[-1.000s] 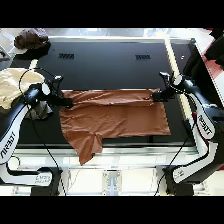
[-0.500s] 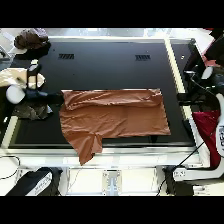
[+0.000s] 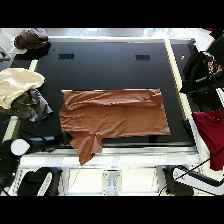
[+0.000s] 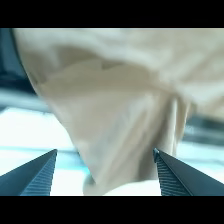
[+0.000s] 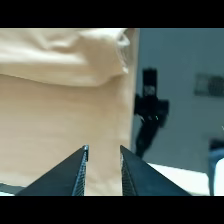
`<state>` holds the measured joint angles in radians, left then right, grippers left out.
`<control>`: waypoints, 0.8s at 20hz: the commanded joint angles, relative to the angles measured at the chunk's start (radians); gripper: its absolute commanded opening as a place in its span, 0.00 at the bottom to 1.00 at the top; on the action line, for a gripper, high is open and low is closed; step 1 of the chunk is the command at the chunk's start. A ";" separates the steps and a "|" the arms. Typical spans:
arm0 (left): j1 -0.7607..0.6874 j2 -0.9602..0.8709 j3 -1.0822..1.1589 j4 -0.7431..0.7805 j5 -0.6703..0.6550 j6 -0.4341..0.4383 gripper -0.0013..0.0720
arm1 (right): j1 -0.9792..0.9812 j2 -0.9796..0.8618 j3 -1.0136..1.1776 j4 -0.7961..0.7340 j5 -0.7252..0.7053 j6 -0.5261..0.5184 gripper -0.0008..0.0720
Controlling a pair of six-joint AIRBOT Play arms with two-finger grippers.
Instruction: Fold the shirts.
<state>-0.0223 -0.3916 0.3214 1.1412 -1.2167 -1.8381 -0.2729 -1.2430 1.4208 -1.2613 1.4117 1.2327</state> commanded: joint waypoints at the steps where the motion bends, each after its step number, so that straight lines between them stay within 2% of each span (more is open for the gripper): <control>1: 0.000 0.047 -0.149 -0.139 -0.007 -0.043 0.97 | -0.001 0.021 0.000 0.059 -0.008 -0.023 0.35; 7: 0.000 0.045 -0.183 -0.161 -0.007 -0.059 0.97 | -0.001 0.021 0.000 0.060 -0.010 -0.023 0.35; 10: 0.000 0.046 -0.226 -0.206 -0.003 -0.059 0.89 | -0.001 0.021 0.000 0.061 -0.009 -0.023 0.35; 13: -0.001 0.045 -0.246 -0.212 0.093 -0.059 0.89 | -0.001 0.021 0.000 0.061 -0.009 -0.023 0.35; 15: -0.001 0.024 -0.247 -0.212 0.170 -0.058 0.81 | -0.001 0.021 0.000 0.061 -0.010 -0.023 0.35; 16: -0.001 0.000 -0.247 -0.212 0.182 -0.050 0.81 | -0.001 0.021 0.000 0.061 -0.010 -0.023 0.35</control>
<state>-0.0223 -0.3622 0.0834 0.9386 -1.1202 -1.8961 -0.2729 -1.2224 1.4208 -1.2015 1.4025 1.2098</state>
